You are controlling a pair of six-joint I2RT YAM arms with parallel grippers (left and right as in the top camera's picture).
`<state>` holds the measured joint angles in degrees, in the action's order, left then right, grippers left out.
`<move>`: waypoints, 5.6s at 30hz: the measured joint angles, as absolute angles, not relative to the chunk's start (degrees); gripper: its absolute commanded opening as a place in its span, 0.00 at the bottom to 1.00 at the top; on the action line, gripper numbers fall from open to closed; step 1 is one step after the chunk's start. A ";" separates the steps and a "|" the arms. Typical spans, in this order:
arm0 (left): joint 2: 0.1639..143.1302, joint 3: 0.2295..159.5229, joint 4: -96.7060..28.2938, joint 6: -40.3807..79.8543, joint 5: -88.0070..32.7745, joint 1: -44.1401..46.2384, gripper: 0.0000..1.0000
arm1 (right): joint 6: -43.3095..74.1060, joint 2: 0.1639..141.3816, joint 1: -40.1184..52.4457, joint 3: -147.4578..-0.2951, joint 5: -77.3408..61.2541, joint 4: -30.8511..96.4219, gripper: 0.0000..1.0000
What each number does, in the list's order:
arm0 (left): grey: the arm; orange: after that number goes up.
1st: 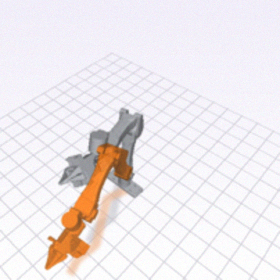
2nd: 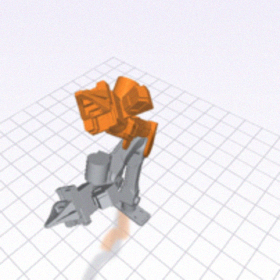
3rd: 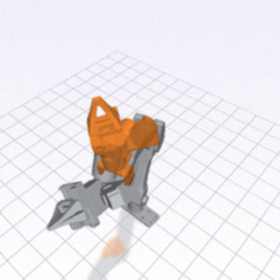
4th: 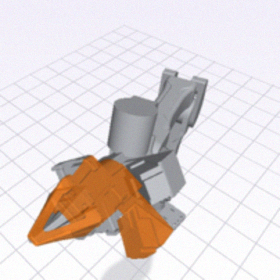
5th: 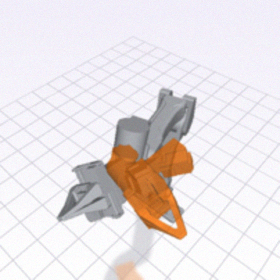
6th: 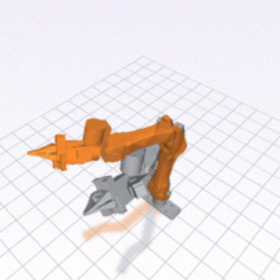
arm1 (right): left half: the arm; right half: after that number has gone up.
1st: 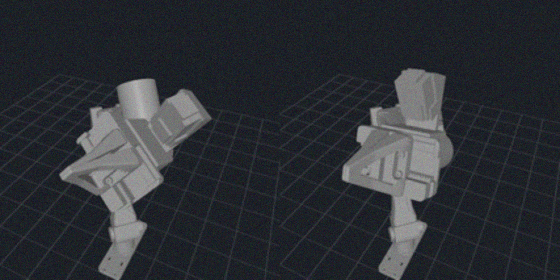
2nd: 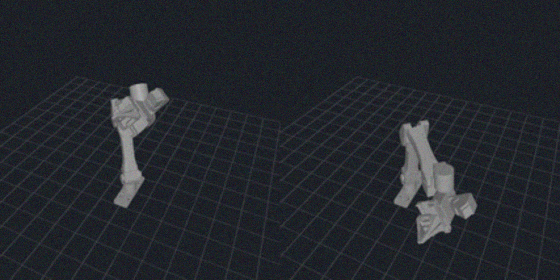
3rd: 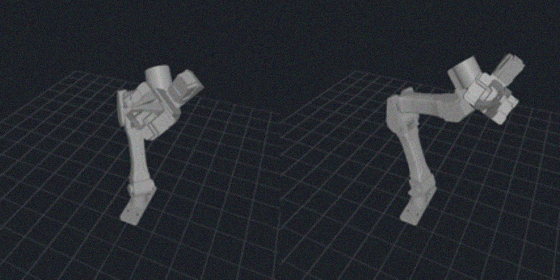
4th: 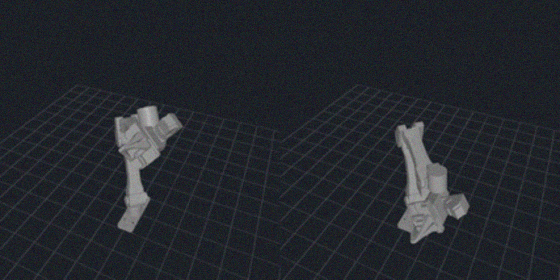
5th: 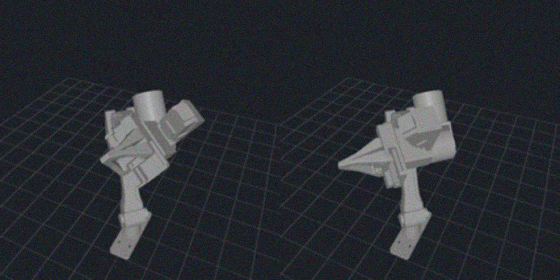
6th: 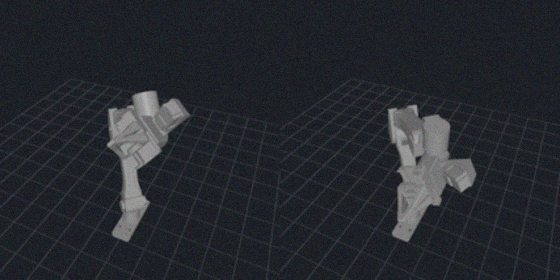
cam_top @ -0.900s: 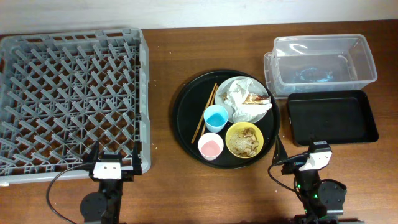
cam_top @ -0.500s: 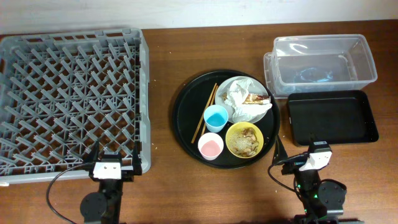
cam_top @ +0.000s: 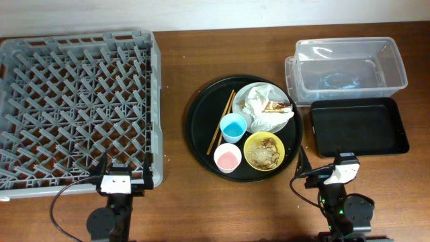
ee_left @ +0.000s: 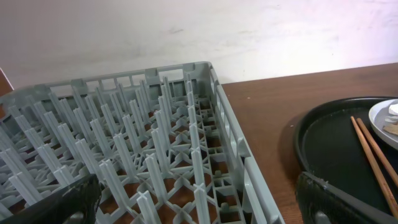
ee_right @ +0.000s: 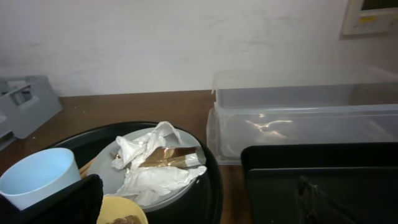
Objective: Sort waste into correct bins and load items into the dishwasher rack
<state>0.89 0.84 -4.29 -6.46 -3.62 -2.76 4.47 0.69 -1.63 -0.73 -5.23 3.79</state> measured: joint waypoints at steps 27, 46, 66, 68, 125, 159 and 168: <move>44.16 65.80 -37.85 -3.33 -0.60 -2.76 0.99 | 4.62 69.73 0.91 -93.06 -17.58 52.38 0.98; 89.56 80.42 -51.37 -3.53 -4.16 -2.76 0.99 | 36.03 109.58 19.16 -108.68 6.04 65.52 0.99; 89.76 80.42 -49.71 1.15 -4.32 -2.76 0.99 | 49.30 130.39 19.09 -108.86 10.61 67.51 0.99; 89.76 80.42 -49.71 1.15 -4.32 -2.76 0.99 | 49.28 131.24 19.09 -108.53 10.46 67.11 0.99; 86.96 83.50 -48.80 2.92 -3.05 -6.70 0.99 | 12.05 101.41 12.67 -115.18 -14.37 92.44 0.59; 85.14 83.64 -48.84 5.04 -3.03 -15.07 0.99 | 34.72 101.95 28.77 -67.26 -2.94 49.21 0.14; 85.14 83.64 -48.84 5.06 -3.03 -15.07 0.99 | 35.22 101.95 28.86 -67.09 -2.94 49.87 0.31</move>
